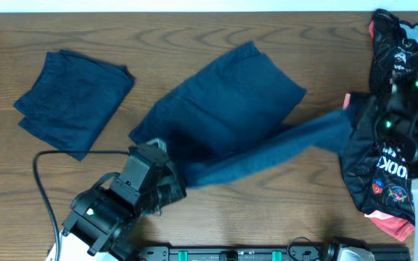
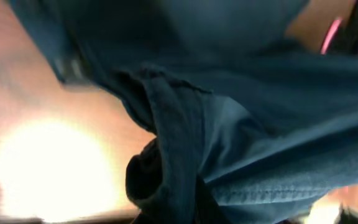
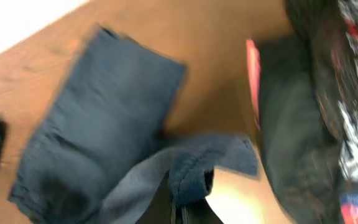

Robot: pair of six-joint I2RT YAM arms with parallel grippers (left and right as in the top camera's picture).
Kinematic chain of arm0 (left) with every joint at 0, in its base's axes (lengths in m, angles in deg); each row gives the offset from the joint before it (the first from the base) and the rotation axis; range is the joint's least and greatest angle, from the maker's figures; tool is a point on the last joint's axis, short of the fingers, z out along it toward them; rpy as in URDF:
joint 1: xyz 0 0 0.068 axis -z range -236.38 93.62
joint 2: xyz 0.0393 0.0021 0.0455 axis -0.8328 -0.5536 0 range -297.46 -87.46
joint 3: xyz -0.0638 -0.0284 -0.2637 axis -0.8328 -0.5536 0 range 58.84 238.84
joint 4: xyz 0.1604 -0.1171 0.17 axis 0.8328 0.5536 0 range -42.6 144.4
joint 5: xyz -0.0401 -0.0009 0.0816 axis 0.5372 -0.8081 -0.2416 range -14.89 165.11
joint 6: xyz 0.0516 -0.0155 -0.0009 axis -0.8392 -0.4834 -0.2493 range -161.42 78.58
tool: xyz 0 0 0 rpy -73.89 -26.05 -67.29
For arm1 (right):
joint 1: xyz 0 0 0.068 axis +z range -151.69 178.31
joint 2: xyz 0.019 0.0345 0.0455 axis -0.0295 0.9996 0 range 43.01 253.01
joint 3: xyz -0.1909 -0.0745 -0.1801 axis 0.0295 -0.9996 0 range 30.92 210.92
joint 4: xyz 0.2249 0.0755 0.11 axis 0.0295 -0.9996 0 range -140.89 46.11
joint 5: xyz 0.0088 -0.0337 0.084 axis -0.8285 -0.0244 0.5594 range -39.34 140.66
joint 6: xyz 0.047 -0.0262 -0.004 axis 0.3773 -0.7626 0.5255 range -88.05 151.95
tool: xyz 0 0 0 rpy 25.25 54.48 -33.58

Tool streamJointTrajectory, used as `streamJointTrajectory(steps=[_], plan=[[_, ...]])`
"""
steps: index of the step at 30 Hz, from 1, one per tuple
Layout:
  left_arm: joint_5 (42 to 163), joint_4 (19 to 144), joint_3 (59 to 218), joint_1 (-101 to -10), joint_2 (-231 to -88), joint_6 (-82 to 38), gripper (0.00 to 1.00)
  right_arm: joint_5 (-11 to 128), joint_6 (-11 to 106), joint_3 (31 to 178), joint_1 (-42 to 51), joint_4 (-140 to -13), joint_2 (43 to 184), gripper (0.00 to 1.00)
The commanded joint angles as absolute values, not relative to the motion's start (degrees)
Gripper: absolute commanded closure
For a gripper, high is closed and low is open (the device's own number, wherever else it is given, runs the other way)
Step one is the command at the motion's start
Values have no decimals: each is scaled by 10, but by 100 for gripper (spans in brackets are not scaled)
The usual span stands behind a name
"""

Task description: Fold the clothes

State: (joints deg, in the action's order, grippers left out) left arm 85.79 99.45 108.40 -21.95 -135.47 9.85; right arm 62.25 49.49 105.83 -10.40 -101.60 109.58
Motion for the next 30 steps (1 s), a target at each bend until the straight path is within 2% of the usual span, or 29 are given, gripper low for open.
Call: streamJointTrajectory(steps=[1,4,13,19,23,24,25,27,29,30], plan=[[694,973,1087,-250,-1361,99,94,595,442,1077,-88,-955,1135,99],[651,918,1087,-291,-1382,98,94,595,442,1077,-56,-888,1179,99],[656,837,1087,-435,-1511,120,94,595,439,1078,25,-667,1329,99],[656,779,1087,-484,-1605,147,94,595,439,1077,66,-509,1440,99],[654,694,1087,-505,-1666,146,94,595,453,1078,86,-383,1513,99],[654,666,1087,-511,-1683,146,91,595,458,1078,91,-345,1534,96],[654,648,1087,-515,-1696,146,79,595,464,1078,95,-319,1551,79],[660,631,1087,-524,-1717,146,49,595,474,1078,98,-299,1573,35],[688,637,1087,-532,-1726,138,36,597,478,1078,98,-317,1582,1],[709,645,1087,-536,-1729,124,32,597,477,1078,97,-337,1582,1]])
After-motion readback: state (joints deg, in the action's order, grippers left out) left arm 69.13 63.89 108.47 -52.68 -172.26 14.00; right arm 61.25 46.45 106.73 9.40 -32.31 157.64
